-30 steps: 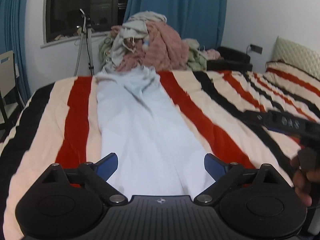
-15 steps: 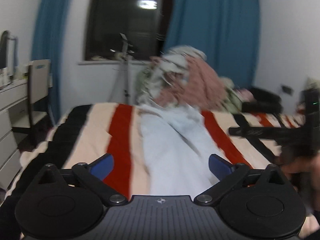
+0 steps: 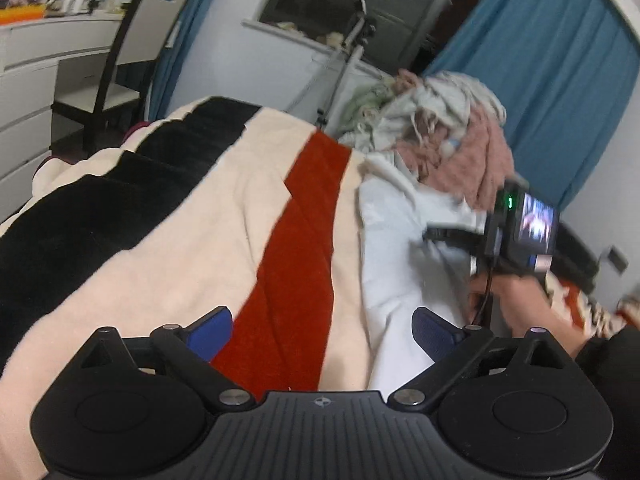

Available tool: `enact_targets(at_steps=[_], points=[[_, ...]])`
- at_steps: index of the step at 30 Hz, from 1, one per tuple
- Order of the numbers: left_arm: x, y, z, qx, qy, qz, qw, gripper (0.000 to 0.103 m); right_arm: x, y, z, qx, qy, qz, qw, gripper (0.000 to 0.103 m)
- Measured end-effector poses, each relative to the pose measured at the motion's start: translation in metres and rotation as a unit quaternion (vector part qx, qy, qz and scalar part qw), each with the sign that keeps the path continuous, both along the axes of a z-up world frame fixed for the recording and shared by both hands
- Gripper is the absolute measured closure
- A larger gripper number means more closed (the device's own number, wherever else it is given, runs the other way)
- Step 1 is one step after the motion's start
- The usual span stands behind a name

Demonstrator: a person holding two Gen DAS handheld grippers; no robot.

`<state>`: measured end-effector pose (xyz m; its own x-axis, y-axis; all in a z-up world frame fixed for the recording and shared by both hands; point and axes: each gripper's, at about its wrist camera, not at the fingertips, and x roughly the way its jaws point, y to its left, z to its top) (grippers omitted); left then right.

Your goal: Fold clothes

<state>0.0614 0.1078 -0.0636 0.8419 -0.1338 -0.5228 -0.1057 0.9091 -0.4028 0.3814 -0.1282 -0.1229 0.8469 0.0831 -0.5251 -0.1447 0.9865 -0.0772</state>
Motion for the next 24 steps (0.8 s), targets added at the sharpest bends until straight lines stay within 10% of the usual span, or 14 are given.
enact_targets(at_steps=[3,14,16,18,20,24], points=[[0.0,0.008,-0.001,-0.017,-0.014,0.014,0.9997,0.004,-0.001,-0.016,0.0,0.031,-0.019,-0.018,0.999,0.095],[0.009,-0.015,-0.009,0.014,0.003,-0.03,0.9994,0.006,-0.038,-0.117,0.004,0.138,-0.037,-0.145,0.979,0.092],[0.011,-0.019,-0.011,0.021,0.01,-0.037,0.999,0.006,-0.052,-0.121,0.011,0.134,-0.016,-0.12,0.984,0.085],[0.012,-0.023,-0.013,0.025,0.02,-0.045,0.9984,0.006,-0.074,-0.125,0.018,0.142,-0.002,-0.101,0.985,0.04],[0.013,-0.027,-0.015,0.027,0.03,-0.054,0.9977,0.006,-0.107,-0.131,0.026,0.165,-0.001,-0.083,0.983,0.021],[0.007,-0.03,-0.015,0.004,0.051,-0.075,0.9959,0.006,-0.185,-0.139,0.043,0.19,0.011,-0.042,0.981,0.022]])
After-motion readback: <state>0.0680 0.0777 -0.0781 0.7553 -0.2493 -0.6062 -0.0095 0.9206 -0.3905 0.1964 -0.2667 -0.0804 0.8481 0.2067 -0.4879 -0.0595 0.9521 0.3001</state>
